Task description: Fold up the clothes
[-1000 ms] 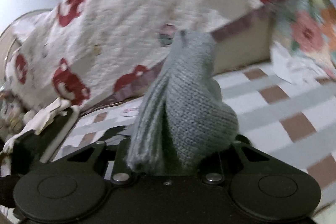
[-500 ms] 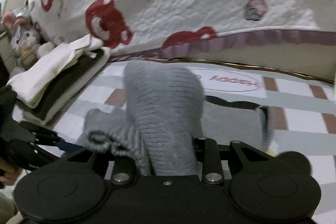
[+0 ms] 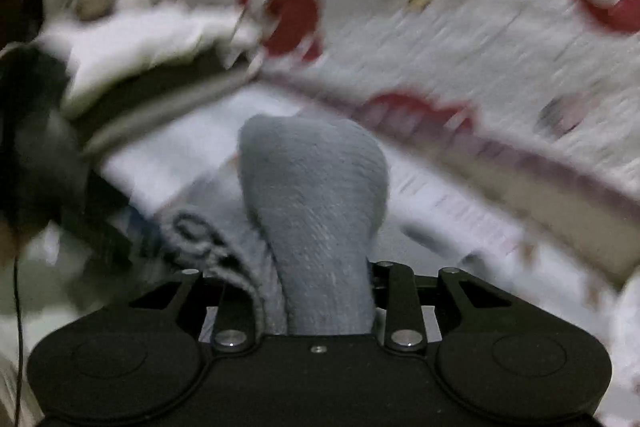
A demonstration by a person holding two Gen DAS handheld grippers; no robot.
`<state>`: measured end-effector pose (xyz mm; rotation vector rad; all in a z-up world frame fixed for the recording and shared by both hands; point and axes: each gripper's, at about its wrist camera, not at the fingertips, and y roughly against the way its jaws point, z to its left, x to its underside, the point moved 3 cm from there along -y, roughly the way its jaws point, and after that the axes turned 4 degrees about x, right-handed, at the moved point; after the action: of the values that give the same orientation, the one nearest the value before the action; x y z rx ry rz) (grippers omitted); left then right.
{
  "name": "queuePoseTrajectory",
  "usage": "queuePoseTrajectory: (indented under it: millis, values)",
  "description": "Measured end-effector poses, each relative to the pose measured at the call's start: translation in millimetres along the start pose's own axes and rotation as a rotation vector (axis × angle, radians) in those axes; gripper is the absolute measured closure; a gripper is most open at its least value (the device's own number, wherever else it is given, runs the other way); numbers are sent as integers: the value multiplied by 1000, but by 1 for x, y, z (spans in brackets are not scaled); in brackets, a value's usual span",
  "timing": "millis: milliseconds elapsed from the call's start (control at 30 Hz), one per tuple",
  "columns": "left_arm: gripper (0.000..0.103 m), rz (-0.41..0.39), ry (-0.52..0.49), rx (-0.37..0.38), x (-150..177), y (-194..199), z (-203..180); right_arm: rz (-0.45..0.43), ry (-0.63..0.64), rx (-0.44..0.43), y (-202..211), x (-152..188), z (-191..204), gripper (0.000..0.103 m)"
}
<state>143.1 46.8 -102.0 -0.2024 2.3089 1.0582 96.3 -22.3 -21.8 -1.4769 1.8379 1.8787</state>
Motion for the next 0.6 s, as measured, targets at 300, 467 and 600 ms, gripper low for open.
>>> queuePoseTrajectory:
  millis: [300,467,600]
  values:
    - [57,-25,70,3,-1,20,18,-85,357,118,5,40,47,59]
    - [54,-61,139,106,-10,32,14,-103,249,102,20,38,27,57]
    - [51,-72,172,188,-16,33,2,-108,316,134,27,53,33,48]
